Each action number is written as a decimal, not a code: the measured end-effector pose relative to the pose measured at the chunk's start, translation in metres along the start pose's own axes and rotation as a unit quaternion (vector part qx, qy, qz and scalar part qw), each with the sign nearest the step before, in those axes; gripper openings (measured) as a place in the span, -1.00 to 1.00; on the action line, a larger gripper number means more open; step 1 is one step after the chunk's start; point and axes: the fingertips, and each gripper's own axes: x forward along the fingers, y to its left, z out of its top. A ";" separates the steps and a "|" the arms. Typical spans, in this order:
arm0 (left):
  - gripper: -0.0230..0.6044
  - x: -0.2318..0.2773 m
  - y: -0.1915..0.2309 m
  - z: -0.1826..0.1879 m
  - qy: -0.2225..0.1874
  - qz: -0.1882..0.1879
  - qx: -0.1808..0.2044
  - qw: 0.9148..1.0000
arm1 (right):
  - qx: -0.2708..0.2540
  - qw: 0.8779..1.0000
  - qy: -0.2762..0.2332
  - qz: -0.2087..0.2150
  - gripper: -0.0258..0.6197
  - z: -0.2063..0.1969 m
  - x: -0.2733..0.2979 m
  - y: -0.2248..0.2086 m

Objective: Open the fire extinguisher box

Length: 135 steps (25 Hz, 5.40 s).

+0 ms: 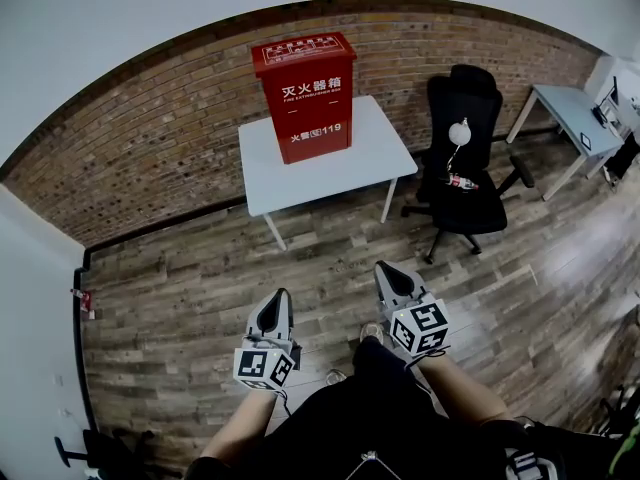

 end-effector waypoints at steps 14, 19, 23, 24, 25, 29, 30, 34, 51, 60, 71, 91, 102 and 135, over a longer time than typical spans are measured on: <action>-0.78 0.149 0.032 0.025 -0.005 0.023 0.017 1.000 | -0.001 0.999 -0.010 0.036 -0.86 0.043 0.120 -0.096; -0.78 0.213 0.042 0.040 -0.014 0.049 0.018 0.999 | -0.012 0.998 -0.003 0.066 -0.86 0.075 0.174 -0.140; -0.78 0.249 0.046 0.043 -0.018 0.070 0.017 0.997 | -0.013 0.996 0.008 0.088 -0.86 0.087 0.208 -0.166; -0.78 0.256 0.048 0.043 -0.018 0.076 0.019 0.997 | -0.014 0.995 0.010 0.093 -0.86 0.088 0.216 -0.171; -0.77 0.264 0.051 0.044 -0.018 0.081 0.019 0.996 | -0.015 0.995 0.012 0.097 -0.86 0.088 0.225 -0.176; -0.78 0.286 0.069 0.046 -0.014 0.095 0.016 0.995 | -0.011 0.994 0.020 0.103 -0.86 0.091 0.257 -0.190; -0.78 0.290 0.075 0.045 -0.012 0.099 0.018 0.995 | -0.010 0.994 0.021 0.104 -0.86 0.092 0.265 -0.191; -0.77 0.316 0.108 0.046 -0.008 0.109 0.012 0.994 | -0.013 0.994 0.023 0.106 -0.86 0.097 0.303 -0.198; -0.78 0.484 0.264 0.096 -0.007 0.057 0.005 0.998 | -0.024 0.999 0.007 0.044 -0.86 0.159 0.504 -0.234; -0.78 0.536 0.297 0.106 -0.002 0.068 0.007 0.998 | -0.020 0.999 0.011 0.046 -0.86 0.170 0.556 -0.255; -0.77 0.571 0.324 0.163 -0.035 0.099 0.052 0.993 | -0.085 0.989 -0.119 0.032 -0.86 0.277 0.551 -0.320; 0.25 0.609 0.345 0.144 0.033 0.018 0.039 0.999 | -0.077 0.988 -0.029 0.128 -0.03 0.239 0.592 -0.366; 0.24 0.625 0.337 0.149 0.036 -0.010 0.072 0.997 | -0.105 0.983 -0.027 0.145 -0.03 0.236 0.599 -0.362; 0.06 0.691 0.332 0.330 -0.069 -0.038 0.135 0.988 | -0.116 0.959 -0.138 0.220 -0.04 0.426 0.648 -0.340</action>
